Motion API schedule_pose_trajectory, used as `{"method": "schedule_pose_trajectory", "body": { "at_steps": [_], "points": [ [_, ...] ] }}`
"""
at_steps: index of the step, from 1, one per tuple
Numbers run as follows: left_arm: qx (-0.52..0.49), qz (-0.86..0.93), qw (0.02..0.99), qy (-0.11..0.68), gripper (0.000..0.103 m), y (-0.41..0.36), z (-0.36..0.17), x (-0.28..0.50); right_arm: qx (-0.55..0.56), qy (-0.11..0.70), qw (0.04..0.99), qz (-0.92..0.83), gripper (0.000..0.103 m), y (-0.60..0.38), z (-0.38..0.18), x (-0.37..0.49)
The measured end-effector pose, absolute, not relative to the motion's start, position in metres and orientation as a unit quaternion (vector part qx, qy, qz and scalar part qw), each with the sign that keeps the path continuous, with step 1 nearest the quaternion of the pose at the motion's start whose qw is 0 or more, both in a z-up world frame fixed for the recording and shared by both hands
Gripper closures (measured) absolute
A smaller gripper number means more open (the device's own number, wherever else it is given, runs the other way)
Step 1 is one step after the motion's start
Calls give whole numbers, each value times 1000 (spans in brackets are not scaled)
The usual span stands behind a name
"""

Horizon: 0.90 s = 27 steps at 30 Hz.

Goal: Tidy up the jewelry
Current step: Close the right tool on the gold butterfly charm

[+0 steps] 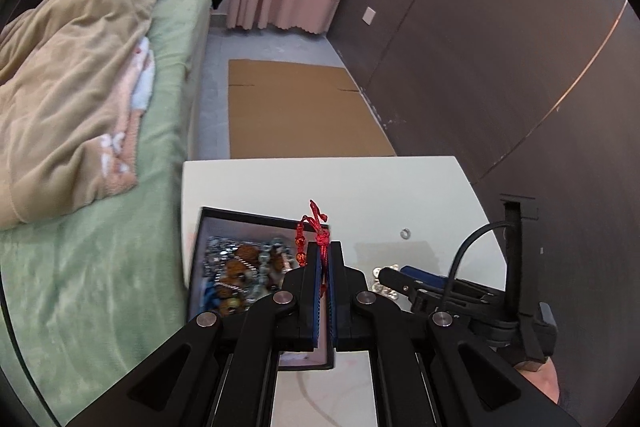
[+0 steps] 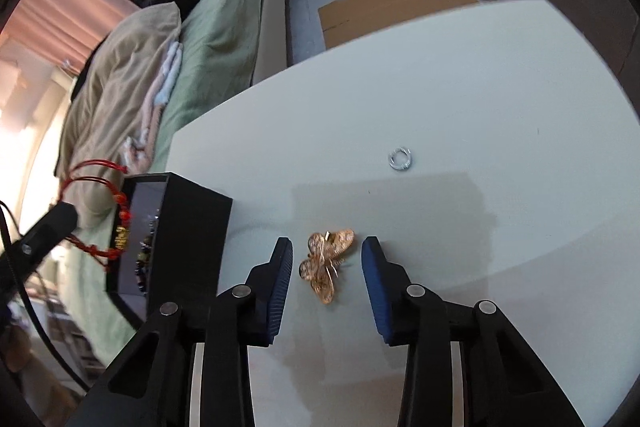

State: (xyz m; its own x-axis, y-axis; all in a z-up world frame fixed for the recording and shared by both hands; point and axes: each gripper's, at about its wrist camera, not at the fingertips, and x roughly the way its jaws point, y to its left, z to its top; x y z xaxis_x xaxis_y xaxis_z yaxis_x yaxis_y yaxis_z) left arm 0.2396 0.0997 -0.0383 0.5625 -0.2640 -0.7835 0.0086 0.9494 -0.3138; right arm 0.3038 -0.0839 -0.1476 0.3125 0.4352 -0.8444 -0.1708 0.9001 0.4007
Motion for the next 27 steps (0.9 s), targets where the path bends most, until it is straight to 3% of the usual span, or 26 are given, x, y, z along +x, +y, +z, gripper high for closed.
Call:
{"method": "schedule_pose_trajectory", "body": {
  "at_steps": [2,5,13,14,15,17,27],
  "points": [
    [-141,-75,873,462,100,105,-38,237,98,552,808,180,67,-77,-146,303],
    [-143,-70,871,465,100,111,-39,233,80,555,810,173,89,-74,-147,303],
    [-187,-88,841,499,95,123,-53,234,122,538,808,208,89,-79,-132,293],
    [-192,-90,838,503,82,123,-54,234,126,535,808,212,89,-79,-128,292],
    [-195,-94,835,506,52,122,-54,234,131,532,808,216,89,-79,-125,290],
    [-192,-88,845,491,22,123,-48,230,145,522,809,227,89,-80,-116,287],
    [-193,-51,871,450,21,154,-23,221,141,496,802,301,89,-50,-70,276]
  ]
}}
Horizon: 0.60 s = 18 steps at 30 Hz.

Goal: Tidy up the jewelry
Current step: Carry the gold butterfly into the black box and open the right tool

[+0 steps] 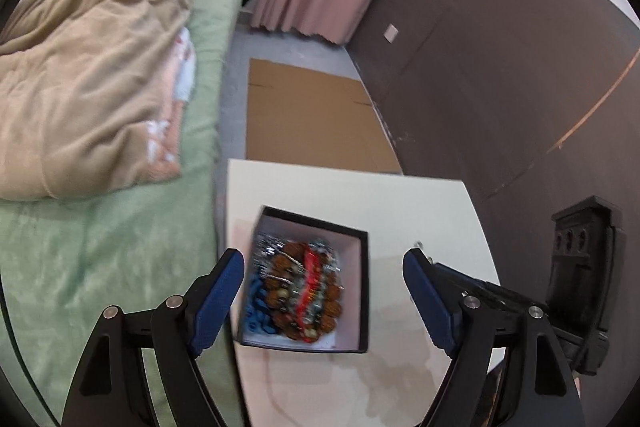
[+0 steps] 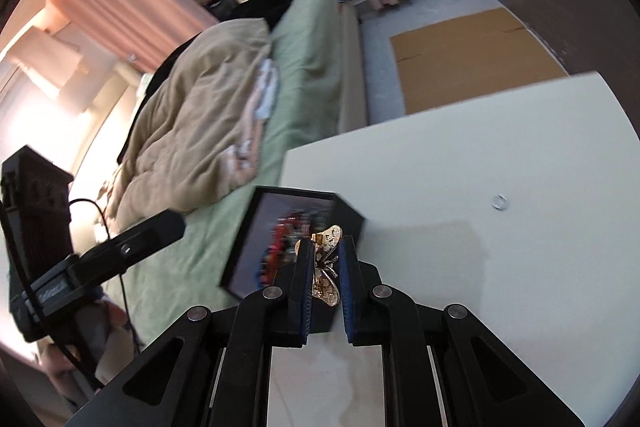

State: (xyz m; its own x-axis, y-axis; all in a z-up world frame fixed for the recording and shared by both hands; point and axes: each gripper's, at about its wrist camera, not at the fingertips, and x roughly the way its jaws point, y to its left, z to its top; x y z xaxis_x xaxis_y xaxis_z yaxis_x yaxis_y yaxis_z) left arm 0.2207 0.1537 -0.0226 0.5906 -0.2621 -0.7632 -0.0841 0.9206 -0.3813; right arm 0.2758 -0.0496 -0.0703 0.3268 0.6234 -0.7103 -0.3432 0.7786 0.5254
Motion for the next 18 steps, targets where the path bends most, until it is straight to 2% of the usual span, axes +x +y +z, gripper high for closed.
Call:
{"method": "schedule_pose_trajectory", "body": {
  "at_steps": [11,13,14,15,18],
  "points": [
    [-212,7,888,408,21,190,-11,209,115,500,783,352,88,2,-59,290],
    [-218,10,889,403,21,194,-13,208,118,500,778,363,73,6,-60,293],
    [-221,10,888,403,21,195,-15,208,121,500,775,366,51,6,-63,294],
    [-219,10,887,407,21,194,-17,210,124,499,777,364,38,4,-64,294],
    [-207,5,885,416,21,187,-22,214,124,499,790,334,37,-12,-65,296]
  ]
}}
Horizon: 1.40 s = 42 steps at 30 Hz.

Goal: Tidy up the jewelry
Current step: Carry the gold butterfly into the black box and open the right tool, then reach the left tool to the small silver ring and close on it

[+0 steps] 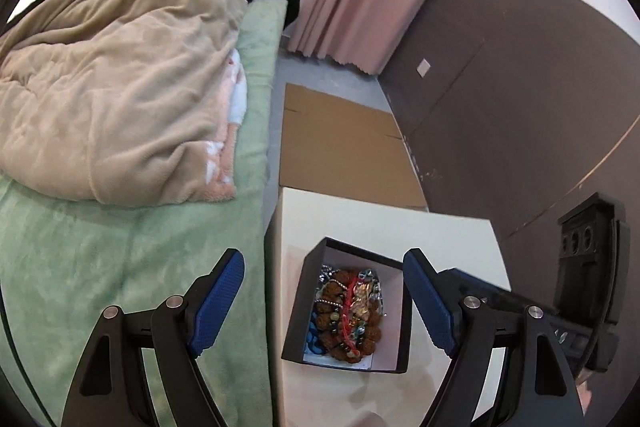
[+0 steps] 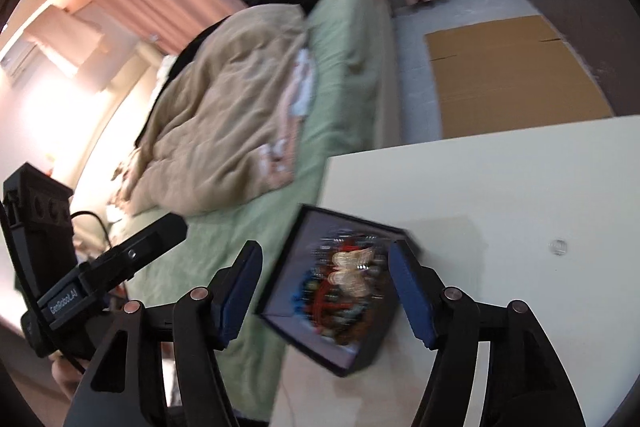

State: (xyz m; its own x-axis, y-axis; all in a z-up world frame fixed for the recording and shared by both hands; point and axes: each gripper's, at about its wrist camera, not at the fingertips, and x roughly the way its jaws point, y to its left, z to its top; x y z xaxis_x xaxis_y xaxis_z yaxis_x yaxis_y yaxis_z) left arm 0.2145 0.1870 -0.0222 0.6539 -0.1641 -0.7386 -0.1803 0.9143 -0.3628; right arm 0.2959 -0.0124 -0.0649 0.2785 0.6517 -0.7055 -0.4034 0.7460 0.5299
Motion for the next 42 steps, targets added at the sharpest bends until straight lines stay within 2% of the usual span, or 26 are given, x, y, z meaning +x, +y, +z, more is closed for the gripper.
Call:
{"method": "schedule_pose_trajectory", "body": {
  "at_steps": [3,4,6,10,12,14,28,32,34,37,39,40,42],
  "points": [
    [-193,-6,888,416,21,175,-22,217,128,501,793,322,36,-33,-61,299],
    [-188,-8,889,416,21,170,-21,218,129,497,797,317,34,-41,-58,298],
    [-181,-16,890,417,21,161,-21,221,137,491,804,306,21,-58,-53,298],
    [-170,-30,889,424,21,143,-22,226,148,486,811,289,20,-87,-46,301],
    [-163,-35,888,429,21,133,-24,229,150,487,814,279,12,-99,-46,303],
    [-162,-39,887,432,21,125,-25,233,155,490,816,266,9,-112,-48,305],
    [-126,-85,869,470,22,40,-40,274,142,515,822,199,9,-179,-66,320],
    [-111,-91,856,497,36,17,-49,289,152,520,821,180,13,-201,-73,328],
    [-110,-87,848,511,38,9,-54,295,158,521,820,176,15,-211,-76,331],
    [-113,-76,839,527,46,0,-61,305,160,524,820,166,17,-219,-83,335],
    [-111,-69,835,535,48,-6,-65,310,164,532,815,163,25,-225,-90,339],
    [-106,-64,833,539,49,-9,-68,314,167,534,813,161,25,-228,-92,340],
    [-100,-54,828,549,56,-15,-75,320,174,533,812,159,26,-235,-96,344]
  ]
}}
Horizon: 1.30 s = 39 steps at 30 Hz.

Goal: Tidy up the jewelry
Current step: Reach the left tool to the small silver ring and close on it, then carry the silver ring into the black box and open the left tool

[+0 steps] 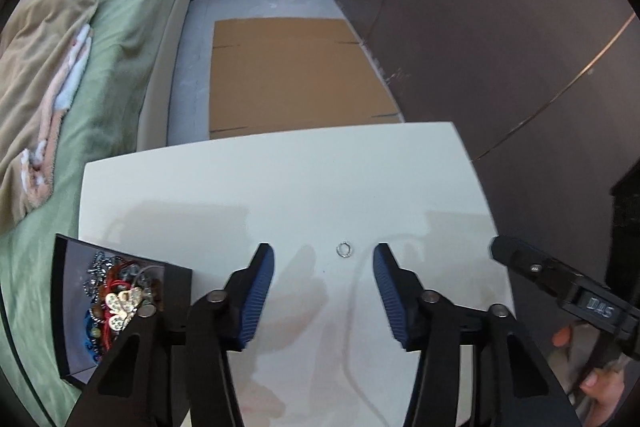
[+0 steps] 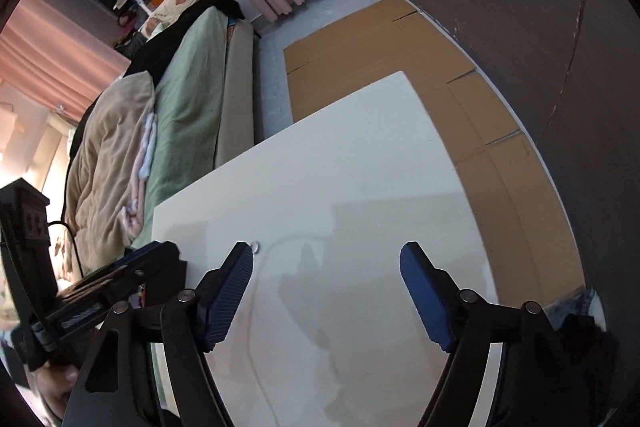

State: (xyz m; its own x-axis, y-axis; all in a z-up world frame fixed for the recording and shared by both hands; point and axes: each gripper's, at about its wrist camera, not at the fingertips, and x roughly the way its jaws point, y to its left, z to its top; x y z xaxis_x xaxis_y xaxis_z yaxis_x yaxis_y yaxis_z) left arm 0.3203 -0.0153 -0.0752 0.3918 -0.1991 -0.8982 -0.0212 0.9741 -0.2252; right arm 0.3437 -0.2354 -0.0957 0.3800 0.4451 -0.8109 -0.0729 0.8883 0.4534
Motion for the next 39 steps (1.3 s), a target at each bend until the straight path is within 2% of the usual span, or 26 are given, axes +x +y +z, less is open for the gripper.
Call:
{"method": "schedule_pose_trajectory", "body": {
  "at_steps": [4,6,8,16,18,20,22,23,28,39],
  "points": [
    [-93,-43,817,567,62,-27,-94,330,188,534,810,151,26,-251,-100,347],
    [-89,-37,810,579,67,-33,-105,334,196,534,809,149,31,-258,-102,348],
    [-89,-32,805,586,70,-37,-114,337,200,536,808,144,31,-265,-104,348],
    [-66,-24,803,592,71,-57,-125,343,207,532,810,134,31,-283,-105,348],
    [-50,-18,802,595,82,-63,-128,343,211,531,810,136,31,-286,-104,348],
    [-42,-11,804,593,83,-67,-131,342,213,530,809,138,33,-287,-103,348],
    [-31,-3,807,590,89,-70,-132,342,213,531,808,141,39,-287,-103,349],
    [-34,-2,808,588,90,-69,-132,342,215,533,806,144,41,-287,-104,349],
    [-42,-13,807,588,90,-65,-126,335,213,531,806,152,42,-279,-99,346],
    [-56,-19,832,552,90,-23,-67,294,195,525,807,189,42,-239,-79,335]
  ]
}}
